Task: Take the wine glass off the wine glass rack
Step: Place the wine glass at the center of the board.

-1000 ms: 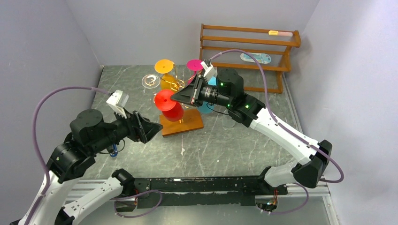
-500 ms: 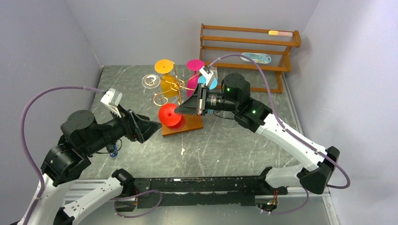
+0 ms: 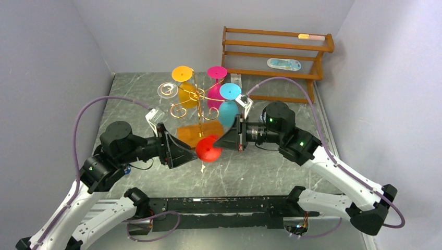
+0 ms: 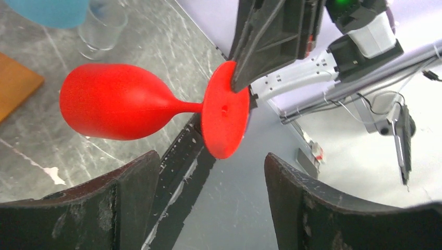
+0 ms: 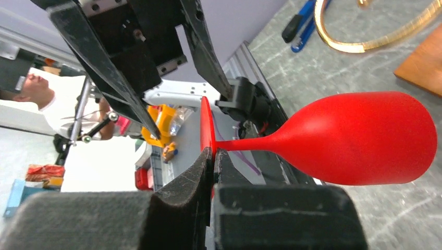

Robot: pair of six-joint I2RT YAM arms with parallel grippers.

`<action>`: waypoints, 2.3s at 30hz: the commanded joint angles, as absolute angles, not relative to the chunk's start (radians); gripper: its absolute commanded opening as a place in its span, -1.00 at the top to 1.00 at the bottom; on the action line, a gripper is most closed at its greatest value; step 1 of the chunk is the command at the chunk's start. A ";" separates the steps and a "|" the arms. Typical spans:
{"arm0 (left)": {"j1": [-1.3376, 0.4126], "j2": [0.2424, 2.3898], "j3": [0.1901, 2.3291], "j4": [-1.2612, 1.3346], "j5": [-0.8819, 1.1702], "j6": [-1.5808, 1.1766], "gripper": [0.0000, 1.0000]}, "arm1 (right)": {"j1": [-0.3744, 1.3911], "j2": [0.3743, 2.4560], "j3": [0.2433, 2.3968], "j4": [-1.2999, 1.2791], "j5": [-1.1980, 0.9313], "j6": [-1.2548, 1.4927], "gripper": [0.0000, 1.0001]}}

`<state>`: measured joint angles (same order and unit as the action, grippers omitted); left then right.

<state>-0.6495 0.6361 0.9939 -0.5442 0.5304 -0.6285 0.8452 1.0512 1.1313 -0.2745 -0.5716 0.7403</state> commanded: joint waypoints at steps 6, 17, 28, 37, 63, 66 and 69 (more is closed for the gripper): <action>-0.648 0.638 0.919 -0.392 0.677 -0.660 -0.48 | 0.846 0.905 0.916 -0.180 -0.516 0.716 1.00; -0.649 0.577 0.822 -0.438 0.597 -0.628 -0.37 | 0.847 0.798 0.771 -0.016 -0.461 0.720 1.00; -0.652 0.583 0.790 -0.382 0.522 -0.693 -0.30 | 0.846 0.768 0.691 0.154 -0.471 0.750 1.00; -0.656 0.617 0.840 -0.365 0.585 -0.642 -0.30 | 0.846 0.789 0.719 0.087 -0.468 0.729 1.00; -1.073 0.725 0.812 -0.149 0.231 -0.715 0.14 | 0.846 0.751 0.705 0.129 -0.479 0.789 1.00; -1.074 0.726 0.810 -0.148 0.223 -0.725 0.24 | 0.847 0.733 0.690 0.147 -0.476 0.794 1.00; -1.077 0.746 0.791 -0.091 0.251 -0.751 0.36 | 0.846 0.721 0.681 0.162 -0.476 0.795 1.00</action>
<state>-1.0641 0.7361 0.8143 -0.1871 0.2569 -0.7219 0.8455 0.7475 0.6994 0.1184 -0.4976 0.8009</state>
